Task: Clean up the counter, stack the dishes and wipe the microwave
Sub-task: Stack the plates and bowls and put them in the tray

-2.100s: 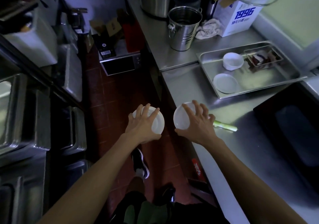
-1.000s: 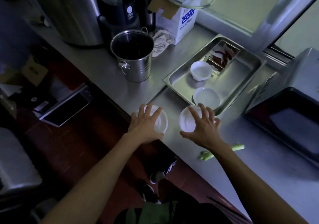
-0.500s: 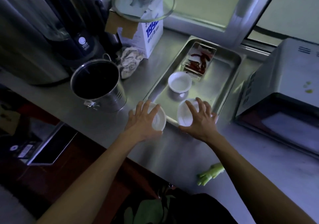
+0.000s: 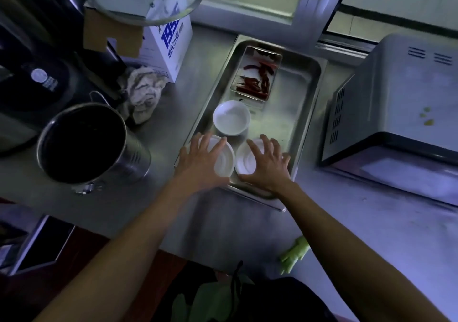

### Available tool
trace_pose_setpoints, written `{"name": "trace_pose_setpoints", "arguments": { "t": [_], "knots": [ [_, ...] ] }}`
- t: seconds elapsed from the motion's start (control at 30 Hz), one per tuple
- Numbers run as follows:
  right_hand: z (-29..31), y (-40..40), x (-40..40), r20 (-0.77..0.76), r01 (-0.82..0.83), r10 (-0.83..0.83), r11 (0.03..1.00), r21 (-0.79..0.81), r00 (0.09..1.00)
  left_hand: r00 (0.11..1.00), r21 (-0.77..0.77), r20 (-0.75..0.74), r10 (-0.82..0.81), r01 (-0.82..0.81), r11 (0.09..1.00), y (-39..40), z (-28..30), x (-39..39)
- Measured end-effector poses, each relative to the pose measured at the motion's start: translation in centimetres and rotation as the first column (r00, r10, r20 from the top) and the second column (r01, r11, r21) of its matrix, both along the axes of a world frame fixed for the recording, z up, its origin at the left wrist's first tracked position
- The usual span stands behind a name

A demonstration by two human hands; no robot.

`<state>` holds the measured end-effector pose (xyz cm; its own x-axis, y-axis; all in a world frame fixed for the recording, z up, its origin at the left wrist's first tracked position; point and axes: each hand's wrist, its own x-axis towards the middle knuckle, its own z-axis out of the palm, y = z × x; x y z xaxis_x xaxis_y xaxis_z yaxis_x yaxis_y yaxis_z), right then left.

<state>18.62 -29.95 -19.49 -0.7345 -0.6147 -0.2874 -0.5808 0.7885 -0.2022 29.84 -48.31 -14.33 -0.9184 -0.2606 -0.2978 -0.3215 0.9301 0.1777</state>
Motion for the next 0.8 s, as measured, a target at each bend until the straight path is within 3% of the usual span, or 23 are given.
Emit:
{"name": "trace_pose_setpoints", "arguments": {
  "t": [0.27, 0.63, 0.8],
  "knots": [
    [-2.1, -1.3, -0.4, 0.137, 0.057, -0.067, 0.996, 0.075, 0.988, 0.999, 0.041, 0.023, -0.046, 0.045, 0.998, -1.9, -1.3, -1.9],
    [-2.9, -1.3, -0.5, 0.155, 0.080, -0.088, 0.995, 0.057, 0.984, 0.985, 0.077, 0.062, -0.159, 0.154, 0.985, -2.3, -2.8, -3.5],
    [-1.1, 0.5, -0.8, 0.082, 0.161, -0.158, 0.987, -0.022, 0.984, 0.977, 0.122, 0.078, -0.196, 0.186, 0.975, -1.3, -3.3, -4.2]
  ]
}}
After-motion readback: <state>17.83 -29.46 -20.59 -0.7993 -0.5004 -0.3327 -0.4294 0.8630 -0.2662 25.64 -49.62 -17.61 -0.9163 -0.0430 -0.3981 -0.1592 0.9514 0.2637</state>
